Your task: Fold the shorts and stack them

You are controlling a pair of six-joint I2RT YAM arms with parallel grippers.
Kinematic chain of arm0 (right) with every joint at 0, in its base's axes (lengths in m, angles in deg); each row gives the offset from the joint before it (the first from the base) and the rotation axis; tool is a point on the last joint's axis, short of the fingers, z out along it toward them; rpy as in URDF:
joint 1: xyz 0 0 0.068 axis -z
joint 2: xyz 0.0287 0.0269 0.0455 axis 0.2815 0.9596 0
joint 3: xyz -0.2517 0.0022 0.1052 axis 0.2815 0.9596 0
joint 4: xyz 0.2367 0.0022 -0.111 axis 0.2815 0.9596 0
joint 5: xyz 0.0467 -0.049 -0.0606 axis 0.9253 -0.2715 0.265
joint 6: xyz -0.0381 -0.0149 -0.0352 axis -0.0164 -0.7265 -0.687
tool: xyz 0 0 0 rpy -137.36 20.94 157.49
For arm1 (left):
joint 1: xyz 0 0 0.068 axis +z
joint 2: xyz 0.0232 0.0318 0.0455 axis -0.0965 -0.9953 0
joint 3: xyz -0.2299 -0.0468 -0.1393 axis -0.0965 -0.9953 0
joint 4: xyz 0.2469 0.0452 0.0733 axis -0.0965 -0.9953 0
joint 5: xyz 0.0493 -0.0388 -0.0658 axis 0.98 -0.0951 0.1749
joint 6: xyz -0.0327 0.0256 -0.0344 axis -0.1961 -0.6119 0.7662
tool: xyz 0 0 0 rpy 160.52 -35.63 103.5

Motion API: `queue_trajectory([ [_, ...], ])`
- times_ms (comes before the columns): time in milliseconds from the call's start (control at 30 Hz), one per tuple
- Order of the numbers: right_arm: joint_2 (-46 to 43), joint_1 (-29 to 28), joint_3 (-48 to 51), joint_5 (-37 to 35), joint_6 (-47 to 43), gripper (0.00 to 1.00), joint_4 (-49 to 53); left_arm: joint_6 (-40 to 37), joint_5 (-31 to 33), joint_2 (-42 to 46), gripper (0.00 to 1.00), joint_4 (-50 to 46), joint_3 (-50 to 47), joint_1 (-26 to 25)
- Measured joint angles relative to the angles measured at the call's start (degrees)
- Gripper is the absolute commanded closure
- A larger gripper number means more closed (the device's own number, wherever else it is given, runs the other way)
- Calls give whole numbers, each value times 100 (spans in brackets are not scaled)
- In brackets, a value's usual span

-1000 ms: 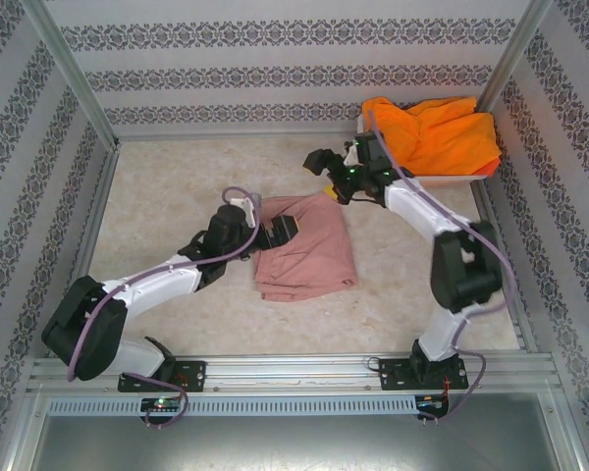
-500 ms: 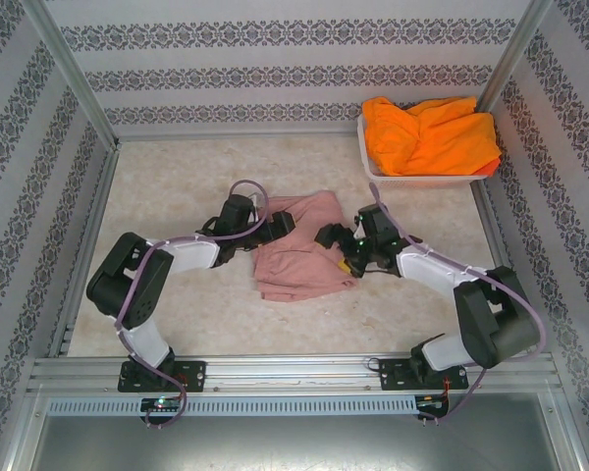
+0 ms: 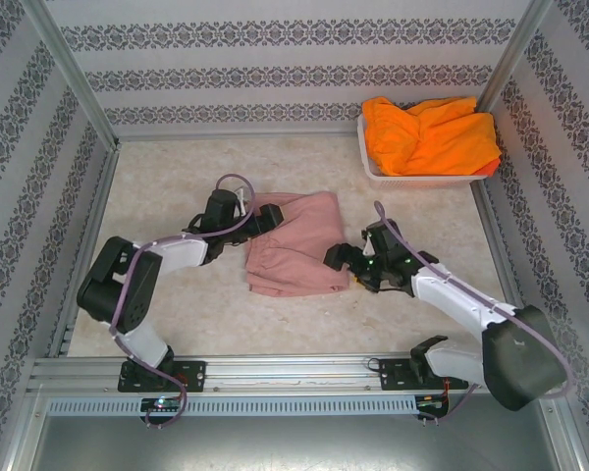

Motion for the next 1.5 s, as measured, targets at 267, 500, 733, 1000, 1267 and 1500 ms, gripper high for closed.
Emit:
queue_trajectory([
  [267, 1027, 293, -1956, -713, -1832, 24, 1078, 11, -20, 1419, 1, -105, -612, -356],
  [500, 2800, 337, -2929, -804, -2291, 47, 1517, 22, 140, 1954, 0, -431, -1283, -380],
  [733, 3740, 337, -3519, -844, -2315, 58, 1644, 4, 295, 2345, 0, -612, -1467, -380],
  [1000, 4199, 339, -3742, -1005, -2470, 82, 1707, 4, 374, 2380, 0, -634, -1580, -380],
  [1267, 4301, 407, -3919, -1388, -2761, 100, 2103, 2, 396, 2415, 0, -638, -1620, -380],
  [1500, 4164, 852, -4011, -2328, -3405, 100, 2889, 2, 415, 2457, 0, -643, -1690, -378],
])
